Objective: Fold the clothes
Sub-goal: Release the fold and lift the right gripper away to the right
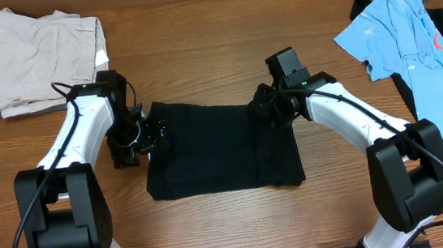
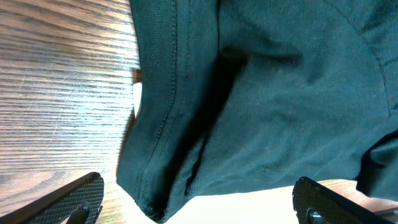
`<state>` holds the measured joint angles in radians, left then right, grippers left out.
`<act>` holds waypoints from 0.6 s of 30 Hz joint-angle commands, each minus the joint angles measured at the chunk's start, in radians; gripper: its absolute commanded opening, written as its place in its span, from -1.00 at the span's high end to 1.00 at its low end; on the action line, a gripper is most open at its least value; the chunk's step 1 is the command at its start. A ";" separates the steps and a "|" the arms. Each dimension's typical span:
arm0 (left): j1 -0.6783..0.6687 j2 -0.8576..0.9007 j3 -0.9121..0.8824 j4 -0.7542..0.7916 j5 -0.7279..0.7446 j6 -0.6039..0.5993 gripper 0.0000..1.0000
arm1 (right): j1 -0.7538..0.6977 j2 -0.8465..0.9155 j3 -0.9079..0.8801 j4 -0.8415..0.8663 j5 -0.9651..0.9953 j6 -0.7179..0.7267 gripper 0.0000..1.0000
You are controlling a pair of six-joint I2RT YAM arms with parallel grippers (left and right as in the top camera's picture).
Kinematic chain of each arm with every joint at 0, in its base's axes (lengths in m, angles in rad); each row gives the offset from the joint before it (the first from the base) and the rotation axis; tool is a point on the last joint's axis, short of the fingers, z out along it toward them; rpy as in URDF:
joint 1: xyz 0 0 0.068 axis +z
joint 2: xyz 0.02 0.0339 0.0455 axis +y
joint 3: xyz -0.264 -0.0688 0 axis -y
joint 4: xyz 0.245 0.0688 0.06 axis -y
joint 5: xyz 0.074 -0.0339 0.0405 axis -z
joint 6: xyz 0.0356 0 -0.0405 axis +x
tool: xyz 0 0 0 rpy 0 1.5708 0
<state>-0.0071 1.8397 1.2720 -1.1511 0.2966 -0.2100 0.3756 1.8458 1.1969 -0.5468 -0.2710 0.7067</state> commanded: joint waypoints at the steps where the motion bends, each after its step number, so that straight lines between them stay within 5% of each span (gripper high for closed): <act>1: -0.007 -0.031 -0.002 0.000 0.010 -0.003 -1.00 | 0.008 0.002 0.042 -0.014 -0.042 -0.001 0.92; 11: -0.007 -0.031 -0.002 0.000 0.010 -0.003 -1.00 | -0.037 -0.110 0.385 -0.605 0.221 -0.092 0.92; 18: -0.007 -0.031 -0.002 0.000 0.018 -0.003 -0.99 | -0.037 -0.104 0.282 -0.634 0.196 -0.184 0.92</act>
<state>-0.0071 1.8397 1.2701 -1.1511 0.2966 -0.2100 0.3363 1.7241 1.5406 -1.2049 -0.0929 0.5663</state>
